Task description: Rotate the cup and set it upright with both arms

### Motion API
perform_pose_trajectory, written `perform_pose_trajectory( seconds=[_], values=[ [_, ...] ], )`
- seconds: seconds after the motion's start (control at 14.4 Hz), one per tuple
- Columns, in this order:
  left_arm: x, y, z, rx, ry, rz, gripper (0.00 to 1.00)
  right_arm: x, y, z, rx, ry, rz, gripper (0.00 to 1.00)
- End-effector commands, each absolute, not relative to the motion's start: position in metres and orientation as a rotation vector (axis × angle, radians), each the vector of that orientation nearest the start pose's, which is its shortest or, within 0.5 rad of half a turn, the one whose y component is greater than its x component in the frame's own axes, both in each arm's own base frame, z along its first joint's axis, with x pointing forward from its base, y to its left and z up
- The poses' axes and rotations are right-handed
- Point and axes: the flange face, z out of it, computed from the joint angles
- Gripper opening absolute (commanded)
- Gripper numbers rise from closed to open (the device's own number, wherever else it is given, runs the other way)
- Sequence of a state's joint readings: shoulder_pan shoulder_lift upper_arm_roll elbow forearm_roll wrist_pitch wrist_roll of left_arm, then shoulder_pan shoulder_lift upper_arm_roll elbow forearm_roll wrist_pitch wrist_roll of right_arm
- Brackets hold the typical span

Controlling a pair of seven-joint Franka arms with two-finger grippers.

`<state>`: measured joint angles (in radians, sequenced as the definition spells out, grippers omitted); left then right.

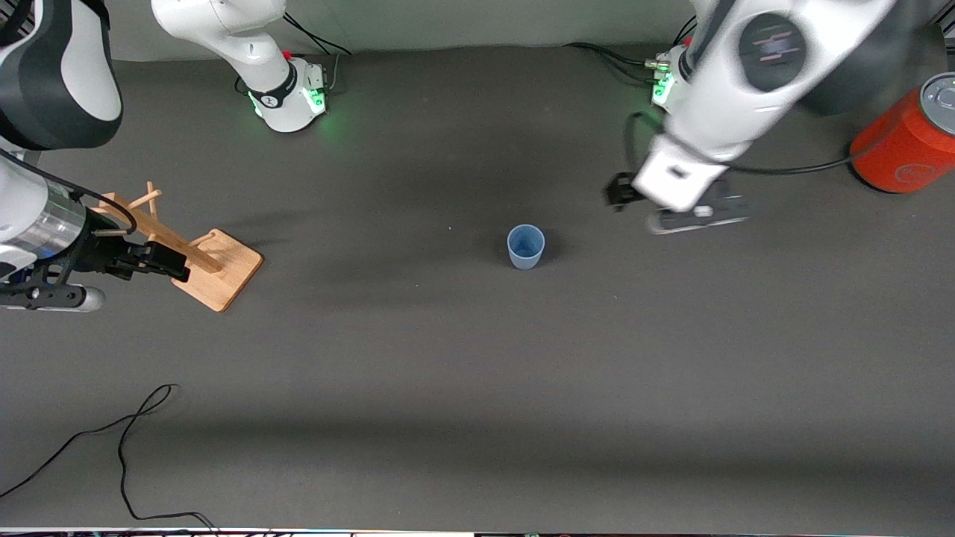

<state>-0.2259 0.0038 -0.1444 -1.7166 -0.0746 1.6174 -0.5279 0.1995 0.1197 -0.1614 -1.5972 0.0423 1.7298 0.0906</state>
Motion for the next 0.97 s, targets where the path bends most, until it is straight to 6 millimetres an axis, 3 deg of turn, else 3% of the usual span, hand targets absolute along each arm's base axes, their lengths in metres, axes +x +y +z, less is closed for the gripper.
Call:
perform_pose_trajectory(
  seconds=[0.0, 0.28, 0.42, 0.63, 0.9],
  values=[
    [0.525, -0.151, 0.580, -3.178, -0.171, 0.258, 1.00, 0.591, 0.015, 0.564, -3.094, 0.040, -0.059, 1.00],
    [0.536, -0.075, 0.592, -3.198, -0.057, 0.246, 1.00, 0.592, 0.017, 0.566, -3.096, 0.032, -0.064, 1.00],
    [0.541, -0.041, 0.606, -3.211, -0.018, 0.203, 1.00, 0.591, 0.030, 0.569, -3.093, -0.004, -0.060, 1.00],
    [0.546, -0.022, 0.608, -3.209, 0.021, 0.167, 1.00, 0.592, 0.041, 0.571, -3.097, 0.010, -0.063, 1.00],
    [0.555, -0.012, 0.599, -3.151, 0.053, 0.128, 1.00, 0.595, 0.040, 0.572, -3.095, 0.013, -0.084, 1.00]
  ],
)
